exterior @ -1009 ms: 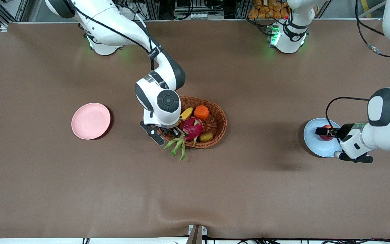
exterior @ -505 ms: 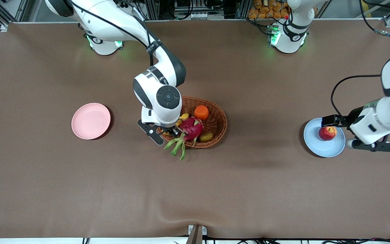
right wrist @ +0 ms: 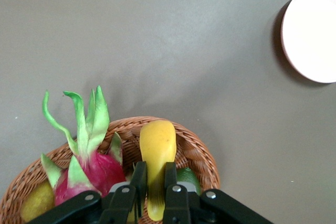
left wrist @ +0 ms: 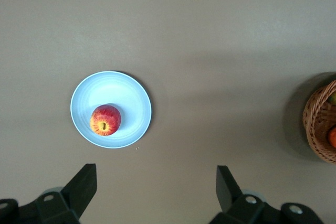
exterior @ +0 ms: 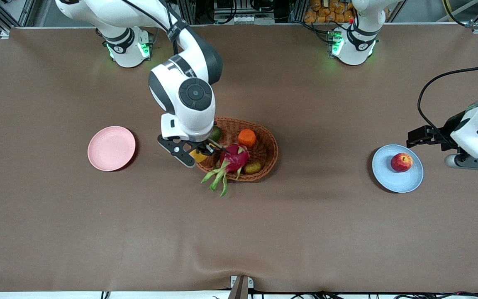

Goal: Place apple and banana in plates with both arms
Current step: 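Lift the banana with the right gripper while the left gripper withdraws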

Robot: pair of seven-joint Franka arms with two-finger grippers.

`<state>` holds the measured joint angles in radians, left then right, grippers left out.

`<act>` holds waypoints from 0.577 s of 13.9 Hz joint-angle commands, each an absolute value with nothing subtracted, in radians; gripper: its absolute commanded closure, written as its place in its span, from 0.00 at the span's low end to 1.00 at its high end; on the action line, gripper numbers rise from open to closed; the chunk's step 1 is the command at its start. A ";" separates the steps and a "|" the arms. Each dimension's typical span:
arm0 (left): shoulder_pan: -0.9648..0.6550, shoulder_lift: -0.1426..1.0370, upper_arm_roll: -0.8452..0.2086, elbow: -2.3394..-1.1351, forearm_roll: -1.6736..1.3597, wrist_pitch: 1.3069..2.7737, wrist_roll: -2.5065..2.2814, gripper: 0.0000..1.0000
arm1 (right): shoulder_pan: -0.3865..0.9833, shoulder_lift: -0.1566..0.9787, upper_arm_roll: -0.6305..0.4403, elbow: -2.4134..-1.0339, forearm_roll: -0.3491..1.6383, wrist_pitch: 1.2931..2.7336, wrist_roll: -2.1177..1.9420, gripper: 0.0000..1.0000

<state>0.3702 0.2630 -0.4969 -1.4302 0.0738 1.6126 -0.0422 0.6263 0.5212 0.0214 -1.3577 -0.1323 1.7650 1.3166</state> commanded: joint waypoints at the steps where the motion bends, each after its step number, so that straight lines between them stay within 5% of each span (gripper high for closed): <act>1: 0.368 0.217 -0.486 -1.400 0.057 1.595 -0.040 0.00 | 0.623 0.440 0.012 -1.374 -0.149 1.698 1.238 1.00; 3: 0.297 0.164 -0.410 -1.414 0.054 1.585 -0.041 0.00 | 0.620 0.422 0.011 -1.374 -0.146 1.681 1.224 1.00; 6: 0.088 0.118 -0.127 -1.420 -0.038 1.504 -0.040 0.00 | 0.601 0.416 0.009 -1.374 -0.147 1.661 1.212 1.00; 8: 0.069 0.100 -0.077 -1.424 -0.074 1.479 -0.035 0.00 | 0.585 0.414 0.008 -1.370 -0.152 1.634 1.152 1.00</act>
<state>0.0941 0.1329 -0.1311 -1.4000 -0.0364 1.4995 -0.0413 0.6094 0.4338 0.0005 -1.3582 -0.1328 1.6568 1.2059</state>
